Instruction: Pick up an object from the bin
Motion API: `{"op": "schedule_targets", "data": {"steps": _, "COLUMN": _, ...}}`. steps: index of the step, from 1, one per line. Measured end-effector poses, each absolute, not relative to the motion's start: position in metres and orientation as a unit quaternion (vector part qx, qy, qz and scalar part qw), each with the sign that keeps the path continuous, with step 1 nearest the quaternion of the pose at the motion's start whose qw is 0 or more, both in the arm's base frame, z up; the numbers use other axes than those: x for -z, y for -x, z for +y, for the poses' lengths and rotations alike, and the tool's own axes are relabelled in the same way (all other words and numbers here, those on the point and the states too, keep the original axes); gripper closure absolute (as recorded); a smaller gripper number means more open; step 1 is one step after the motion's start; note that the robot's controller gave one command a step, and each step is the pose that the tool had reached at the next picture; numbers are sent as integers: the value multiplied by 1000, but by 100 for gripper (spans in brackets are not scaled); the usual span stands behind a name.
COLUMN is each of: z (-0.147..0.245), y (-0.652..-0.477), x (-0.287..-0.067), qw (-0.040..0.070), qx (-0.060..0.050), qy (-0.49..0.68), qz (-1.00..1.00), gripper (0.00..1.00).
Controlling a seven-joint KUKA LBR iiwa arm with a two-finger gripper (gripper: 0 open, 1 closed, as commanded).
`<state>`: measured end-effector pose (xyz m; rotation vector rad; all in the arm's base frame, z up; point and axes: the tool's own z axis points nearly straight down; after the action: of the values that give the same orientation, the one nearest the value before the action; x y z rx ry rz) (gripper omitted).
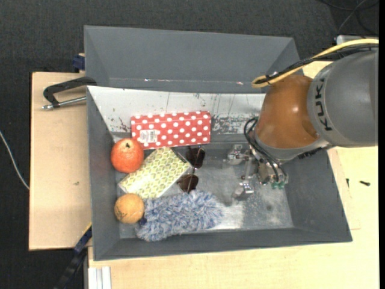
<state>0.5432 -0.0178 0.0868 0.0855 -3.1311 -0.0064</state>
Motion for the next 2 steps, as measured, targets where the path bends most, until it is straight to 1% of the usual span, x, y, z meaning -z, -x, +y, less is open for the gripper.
{"op": "schedule_targets", "data": {"steps": 1, "z": -6, "y": -555, "x": -122, "qw": -6, "qx": 1, "qy": -16, "qz": -1000, "gripper": 0}}
{"op": "schedule_targets", "data": {"steps": 2, "z": 83, "y": -553, "x": -76, "qw": -6, "qx": -1, "qy": -154, "qz": -988, "gripper": 100}}
